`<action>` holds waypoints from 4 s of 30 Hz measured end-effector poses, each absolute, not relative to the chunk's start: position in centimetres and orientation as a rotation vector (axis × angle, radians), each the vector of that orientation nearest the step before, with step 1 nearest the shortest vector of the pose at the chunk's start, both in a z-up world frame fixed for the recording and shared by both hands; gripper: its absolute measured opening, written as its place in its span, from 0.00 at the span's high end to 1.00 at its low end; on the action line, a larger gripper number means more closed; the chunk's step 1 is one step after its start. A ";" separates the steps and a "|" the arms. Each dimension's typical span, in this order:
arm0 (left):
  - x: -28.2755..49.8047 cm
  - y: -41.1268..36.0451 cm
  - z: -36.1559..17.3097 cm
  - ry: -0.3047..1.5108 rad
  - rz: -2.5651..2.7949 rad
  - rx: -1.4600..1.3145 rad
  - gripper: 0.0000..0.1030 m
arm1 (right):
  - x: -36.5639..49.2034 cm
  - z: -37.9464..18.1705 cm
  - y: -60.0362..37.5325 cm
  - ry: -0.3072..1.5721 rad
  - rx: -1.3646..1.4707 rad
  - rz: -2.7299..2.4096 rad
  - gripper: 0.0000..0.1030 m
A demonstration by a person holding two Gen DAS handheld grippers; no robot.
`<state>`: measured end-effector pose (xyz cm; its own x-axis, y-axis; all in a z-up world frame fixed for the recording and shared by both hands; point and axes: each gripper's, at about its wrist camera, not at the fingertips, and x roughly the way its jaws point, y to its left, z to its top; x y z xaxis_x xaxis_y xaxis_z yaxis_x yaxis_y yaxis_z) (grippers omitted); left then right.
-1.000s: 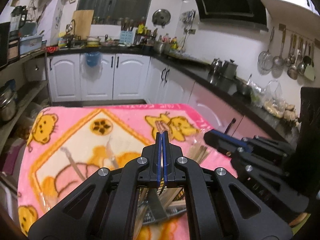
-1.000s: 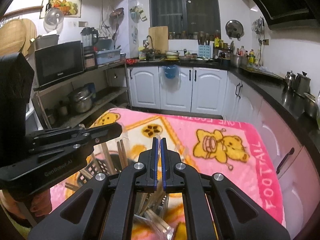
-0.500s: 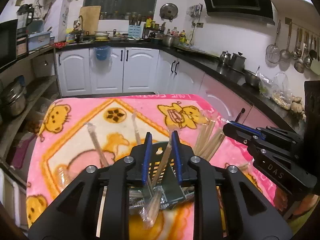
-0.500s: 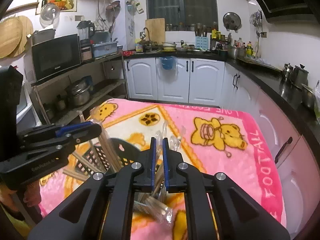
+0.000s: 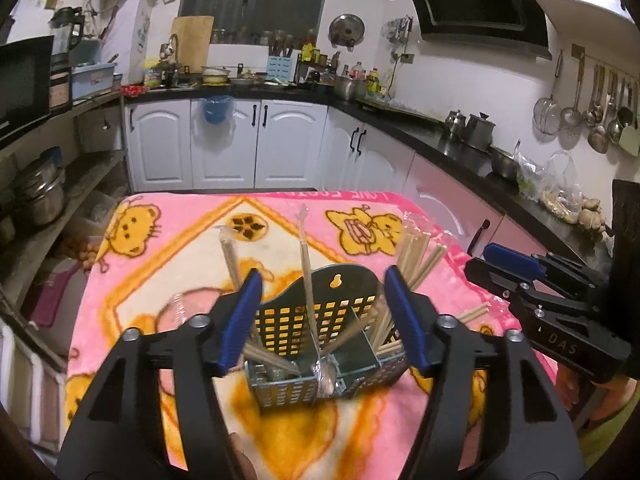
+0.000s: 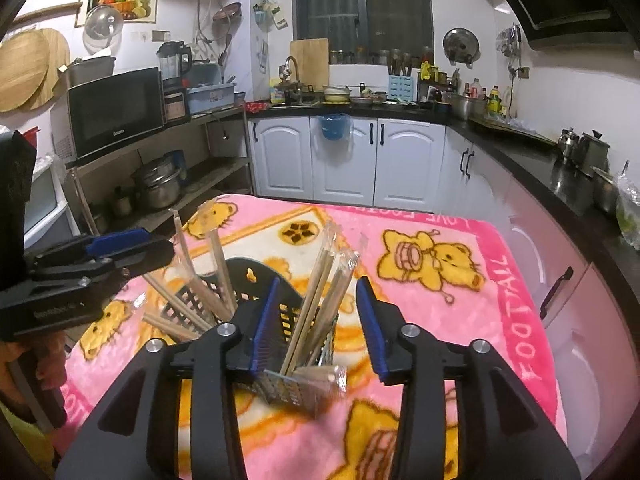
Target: Organize utensils
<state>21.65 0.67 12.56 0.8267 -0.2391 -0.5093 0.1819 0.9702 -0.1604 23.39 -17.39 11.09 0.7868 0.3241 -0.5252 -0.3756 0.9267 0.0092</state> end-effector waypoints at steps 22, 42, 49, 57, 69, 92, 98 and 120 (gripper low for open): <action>14.1 2.3 10.0 0.550 -0.126 -0.110 0.10 | 14.8 8.4 -17.4 0.524 -0.096 0.403 0.13; 8.9 2.2 3.6 0.519 -0.034 -0.141 0.10 | 9.9 1.1 -18.6 0.484 -0.051 0.308 0.06; 8.0 1.7 2.3 0.468 -0.015 -0.132 0.10 | 8.5 0.0 -19.3 0.388 -0.053 0.249 0.06; 7.8 1.2 1.6 0.431 0.013 -0.117 0.10 | 7.2 -0.9 -19.4 0.315 -0.068 0.226 0.06; 7.6 0.8 0.5 0.420 0.000 -0.119 0.10 | 7.3 -1.6 -19.6 0.321 -0.057 0.205 0.06; 7.5 0.7 0.1 0.409 -0.013 -0.118 0.10 | 6.9 -1.6 -19.7 0.301 -0.056 0.201 0.06; 7.5 0.7 0.1 0.409 -0.011 -0.120 0.10 | 6.9 -1.6 -19.7 0.301 -0.056 0.201 0.06; 7.4 0.7 0.2 0.405 -0.010 -0.117 0.10 | 6.8 -1.6 -19.6 0.302 -0.057 0.201 0.06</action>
